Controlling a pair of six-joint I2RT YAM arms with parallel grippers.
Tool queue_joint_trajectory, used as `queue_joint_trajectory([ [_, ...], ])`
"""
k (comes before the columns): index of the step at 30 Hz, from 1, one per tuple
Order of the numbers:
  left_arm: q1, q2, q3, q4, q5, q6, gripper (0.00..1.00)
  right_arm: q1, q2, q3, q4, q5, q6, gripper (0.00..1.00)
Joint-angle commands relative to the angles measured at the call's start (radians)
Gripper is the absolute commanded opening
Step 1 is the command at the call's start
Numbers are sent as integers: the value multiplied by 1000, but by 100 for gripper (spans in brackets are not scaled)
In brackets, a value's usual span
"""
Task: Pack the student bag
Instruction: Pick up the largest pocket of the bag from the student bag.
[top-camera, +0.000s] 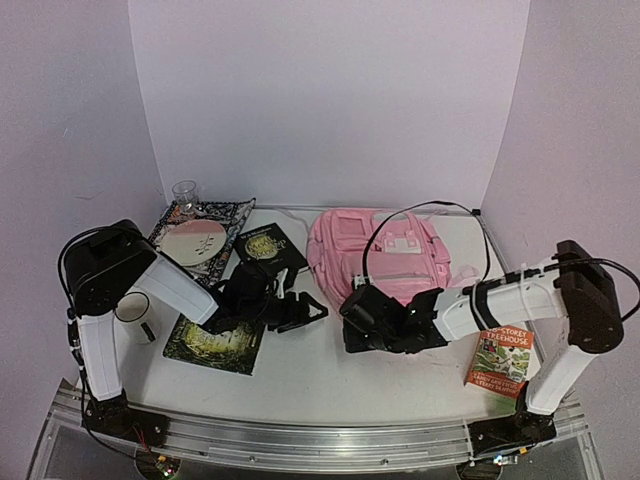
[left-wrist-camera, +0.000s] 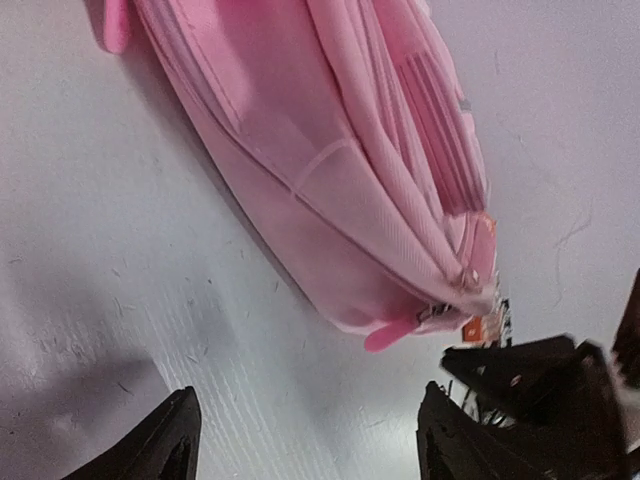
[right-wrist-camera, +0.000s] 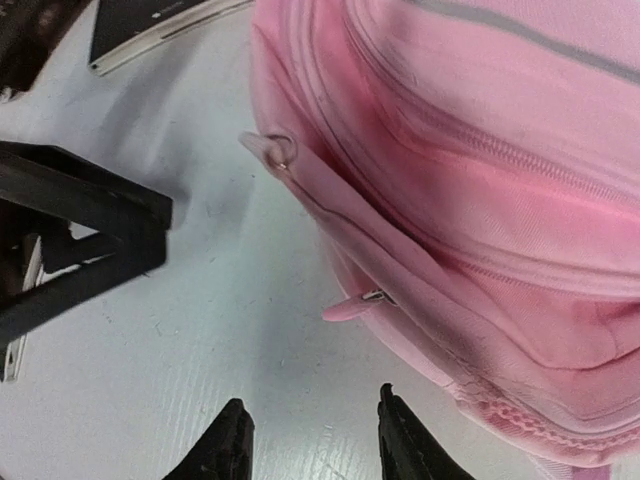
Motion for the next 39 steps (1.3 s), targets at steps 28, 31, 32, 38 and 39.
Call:
queue_joint_trajectory([
  [28,52,249,246,42,76,-163,49,-40,242,198,-191,308,463,36],
  [31,52,244,245,42,75,-162,45,-46,254,196,-194,305,477,24],
  [32,52,243,244,41,75,-162,45,-46,258,196,-195,302,477,18],
  [38,52,246,246,43,80,-171,44,-47,251,192,-196,274,453,0],
  [39,52,246,249,43,85,-173,45,-46,243,188,-196,267,444,0],
])
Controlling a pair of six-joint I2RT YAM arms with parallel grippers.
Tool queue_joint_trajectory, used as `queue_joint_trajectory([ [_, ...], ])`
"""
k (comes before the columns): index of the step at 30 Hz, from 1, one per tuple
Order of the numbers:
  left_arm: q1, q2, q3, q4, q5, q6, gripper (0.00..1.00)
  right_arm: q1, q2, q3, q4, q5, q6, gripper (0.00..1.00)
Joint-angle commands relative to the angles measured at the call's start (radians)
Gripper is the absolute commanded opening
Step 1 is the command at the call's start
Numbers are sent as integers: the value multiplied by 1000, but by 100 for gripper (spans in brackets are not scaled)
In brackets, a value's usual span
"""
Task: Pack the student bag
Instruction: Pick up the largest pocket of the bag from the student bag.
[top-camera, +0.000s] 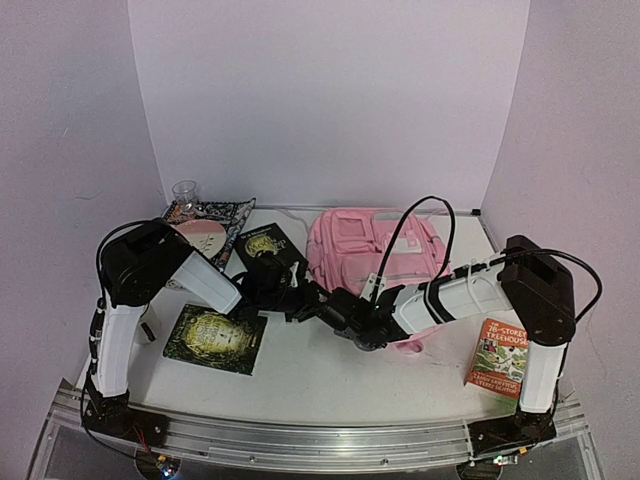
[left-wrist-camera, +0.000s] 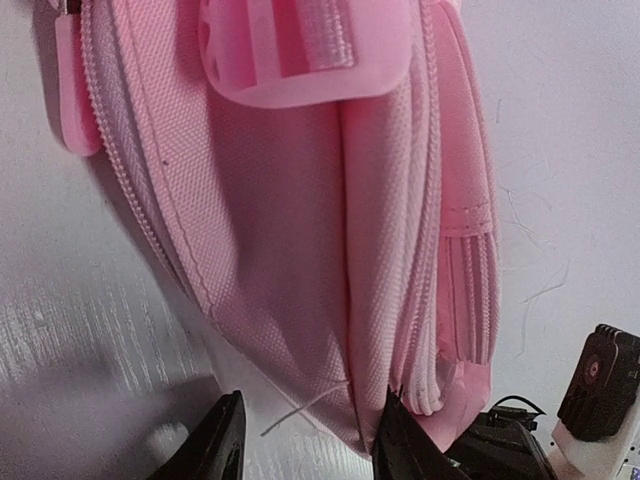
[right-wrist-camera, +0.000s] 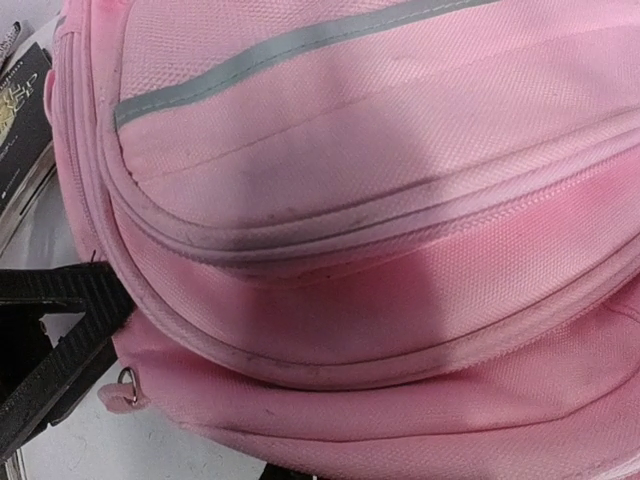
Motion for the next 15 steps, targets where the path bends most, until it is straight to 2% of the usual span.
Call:
queue_joint_trajectory([
  [1,0,9,24,-11,10,-13,47,-12,-8,0,-87,22,-34,0],
  [5,-1,1,30,-11,28,-43,52,-10,-58,-20,-81,-13,-92,0],
  [10,-8,1,46,-11,51,-99,67,-2,-127,-52,-10,-66,-203,0],
  [15,-20,22,76,-11,60,-147,70,-1,-161,-82,83,-160,-293,0],
])
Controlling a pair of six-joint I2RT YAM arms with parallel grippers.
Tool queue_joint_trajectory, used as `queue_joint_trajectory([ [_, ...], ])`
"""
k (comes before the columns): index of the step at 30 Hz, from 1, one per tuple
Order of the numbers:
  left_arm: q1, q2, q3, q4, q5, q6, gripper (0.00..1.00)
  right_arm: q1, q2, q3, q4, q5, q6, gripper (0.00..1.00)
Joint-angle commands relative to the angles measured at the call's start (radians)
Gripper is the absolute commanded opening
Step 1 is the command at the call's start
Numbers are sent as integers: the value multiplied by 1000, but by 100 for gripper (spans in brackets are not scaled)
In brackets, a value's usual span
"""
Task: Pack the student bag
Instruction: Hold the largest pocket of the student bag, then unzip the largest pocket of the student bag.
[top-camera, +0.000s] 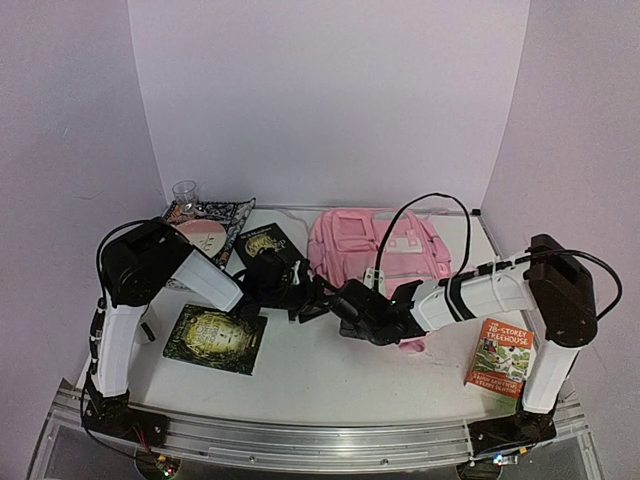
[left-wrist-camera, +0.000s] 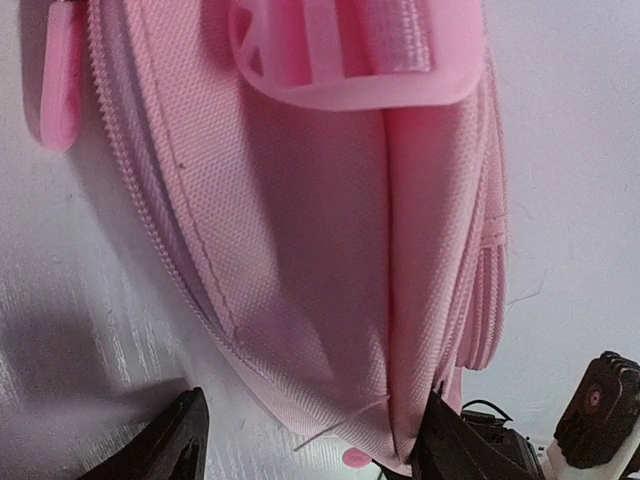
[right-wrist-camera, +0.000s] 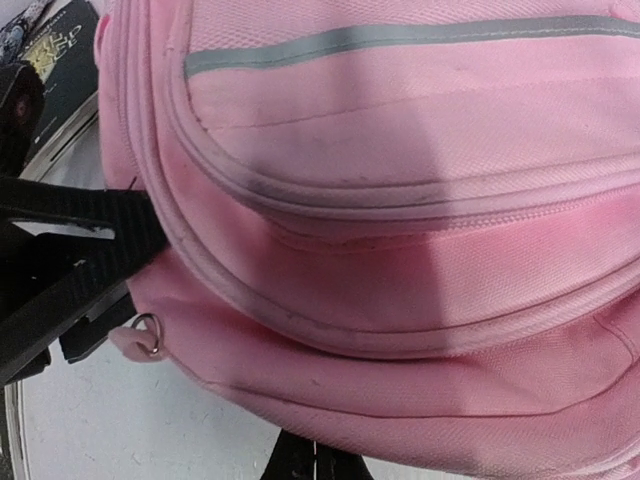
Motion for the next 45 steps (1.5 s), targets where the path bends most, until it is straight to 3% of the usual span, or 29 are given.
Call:
queue_joint_trajectory([
  [1,-18,28,51,-8,25,-64,69,0,-57,-20,66,-89,-128,0],
  [7,-23,45,66,-8,36,-83,47,1,-71,-21,74,-153,-208,0],
  [12,-13,37,66,-8,19,-74,11,1,-113,-62,52,-182,-244,0],
  [14,-4,37,60,-9,16,-71,0,0,-131,-79,16,-187,-252,0],
  [27,113,-13,-2,-99,40,77,0,-83,-371,-226,-265,-154,-285,0],
  [30,134,-22,36,-232,46,191,0,-111,-420,-252,-307,-160,-289,0],
  [35,142,-14,244,-681,-100,481,0,-129,-465,-272,-299,-194,-327,0],
  [38,141,-38,262,-725,-104,510,0,-119,-453,-256,-182,-283,-402,0],
  [41,137,-49,255,-725,-64,497,0,-89,-413,-215,-88,-337,-461,17],
  [45,128,-54,251,-719,-46,489,0,-77,-333,-182,25,-324,-539,31],
])
